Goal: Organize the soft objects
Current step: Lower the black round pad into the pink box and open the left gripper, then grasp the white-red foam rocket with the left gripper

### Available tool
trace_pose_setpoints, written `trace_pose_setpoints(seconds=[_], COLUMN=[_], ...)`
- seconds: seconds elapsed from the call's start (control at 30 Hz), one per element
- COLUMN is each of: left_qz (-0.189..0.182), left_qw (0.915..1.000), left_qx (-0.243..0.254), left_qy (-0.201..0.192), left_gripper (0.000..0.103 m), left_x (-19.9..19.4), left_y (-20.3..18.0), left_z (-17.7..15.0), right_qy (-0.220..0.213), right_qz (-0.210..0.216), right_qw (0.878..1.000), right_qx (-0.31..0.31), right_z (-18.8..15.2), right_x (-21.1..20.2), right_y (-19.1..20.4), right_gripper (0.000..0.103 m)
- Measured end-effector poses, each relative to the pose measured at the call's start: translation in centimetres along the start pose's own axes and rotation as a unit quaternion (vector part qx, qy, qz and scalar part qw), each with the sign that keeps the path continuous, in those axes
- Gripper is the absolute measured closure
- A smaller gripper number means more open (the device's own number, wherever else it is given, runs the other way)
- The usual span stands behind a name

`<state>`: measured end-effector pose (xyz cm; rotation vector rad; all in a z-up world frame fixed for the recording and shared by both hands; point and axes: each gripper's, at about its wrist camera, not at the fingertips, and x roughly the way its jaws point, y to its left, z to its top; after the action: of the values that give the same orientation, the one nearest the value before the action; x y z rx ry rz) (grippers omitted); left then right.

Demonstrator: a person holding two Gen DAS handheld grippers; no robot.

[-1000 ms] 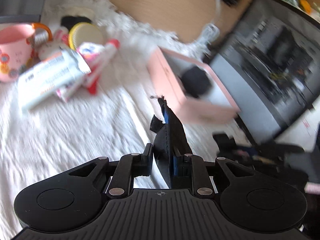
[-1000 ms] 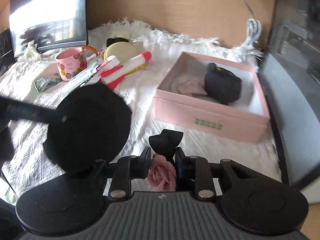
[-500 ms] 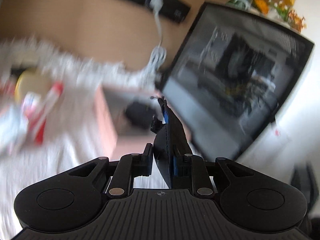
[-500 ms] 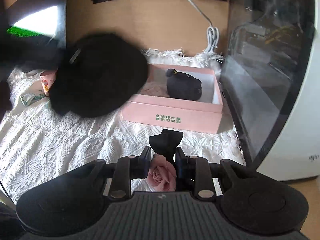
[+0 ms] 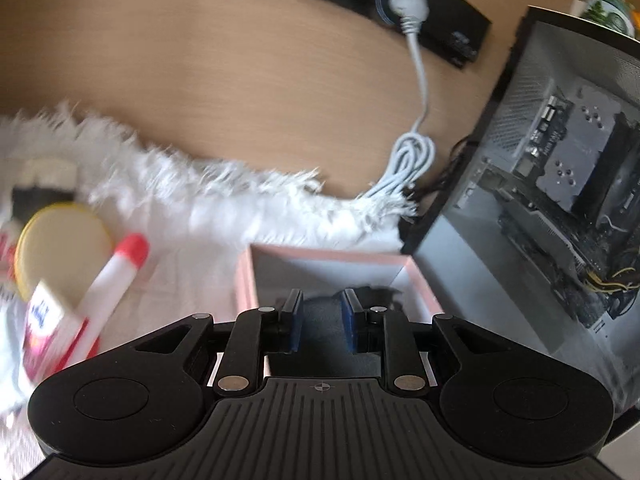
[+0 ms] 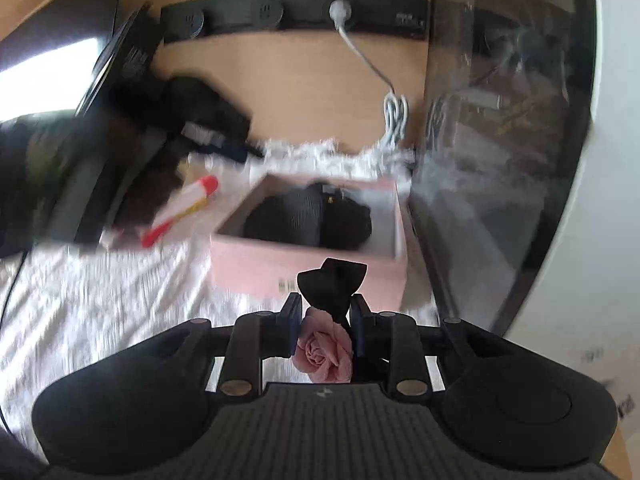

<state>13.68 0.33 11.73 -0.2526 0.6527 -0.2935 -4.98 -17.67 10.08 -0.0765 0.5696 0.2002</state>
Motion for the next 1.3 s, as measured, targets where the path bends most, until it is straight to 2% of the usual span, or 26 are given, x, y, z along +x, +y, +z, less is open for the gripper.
trace_pose_setpoints(seconds=[0.17, 0.3, 0.37, 0.47, 0.5, 0.53, 0.57, 0.63, 0.7, 0.8, 0.93, 1.0, 1.07, 1.17, 1.3], left_qz=[-0.004, -0.004, -0.002, 0.012, 0.017, 0.021, 0.027, 0.05, 0.074, 0.097, 0.117, 0.127, 0.139, 0.155, 0.158], left_qw=[0.9994, 0.9987, 0.9989, 0.999, 0.9989, 0.9987, 0.9986, 0.9974, 0.9952, 0.9924, 0.9908, 0.9902, 0.9891, 0.9873, 0.9874], left_qx=[-0.02, -0.036, -0.03, -0.004, 0.003, 0.008, 0.015, 0.03, 0.039, 0.026, 0.009, -0.011, -0.022, -0.017, -0.002], left_qy=[0.028, 0.035, 0.037, 0.043, 0.044, 0.044, 0.044, 0.043, 0.052, 0.071, 0.068, 0.057, 0.044, 0.029, -0.005], left_gripper=[0.08, 0.08, 0.08, 0.08, 0.08, 0.08, 0.08, 0.08, 0.08, 0.08, 0.08, 0.08, 0.08, 0.08, 0.08], left_x=[-1.9, -4.2, -5.4, -6.9, -7.5, -8.0, -8.6, -9.5, -10.1, -11.0, -13.0, -13.8, -14.2, -14.7, -15.3], left_y=[1.2, 1.7, 1.8, 2.1, 2.3, 2.7, 3.0, 3.8, 4.9, 7.2, 10.7, 12.6, 14.2, 15.9, 17.5], left_z=[-2.2, -5.4, -7.1, -9.4, -10.2, -10.9, -11.6, -12.9, -13.8, -14.5, -14.2, -13.3, -12.1, -10.0, -7.5], right_qy=[-0.027, -0.016, 0.006, 0.076, 0.1, 0.116, 0.124, 0.121, 0.106, 0.082, 0.039, 0.034, 0.047, 0.064, 0.088], right_qz=[-0.007, -0.032, -0.045, -0.041, -0.03, -0.024, -0.02, -0.016, -0.027, -0.046, -0.066, -0.061, -0.039, -0.012, 0.018], right_qw=[1.0, 0.999, 0.999, 0.996, 0.994, 0.993, 0.992, 0.992, 0.994, 0.995, 0.996, 0.997, 0.998, 0.998, 0.996], right_qx=[-0.012, -0.019, -0.024, -0.021, -0.013, -0.001, 0.008, 0.018, 0.0, -0.032, -0.038, -0.029, -0.026, -0.021, -0.02], right_z=[5.2, 8.6, 9.3, 9.0, 8.7, 8.3, 7.9, 7.3, 7.1, 7.0, 7.0, 6.5, 6.1, 5.1, 3.7], right_x=[3.1, 8.3, 11.3, 15.8, 16.9, 17.6, 17.8, 17.7, 17.2, 15.8, 13.1, 11.9, 11.1, 10.2, 9.7], right_y=[-0.9, -2.2, -2.8, -3.5, -3.7, -3.9, -3.9, -3.7, -3.1, -1.9, -0.4, 0.6, 1.7, 3.7, 6.5], right_gripper=[0.078, 0.078, 0.078, 0.076, 0.074, 0.067, 0.054, 0.043, 0.043, 0.04, 0.021, 0.02, 0.02, 0.02, 0.02])
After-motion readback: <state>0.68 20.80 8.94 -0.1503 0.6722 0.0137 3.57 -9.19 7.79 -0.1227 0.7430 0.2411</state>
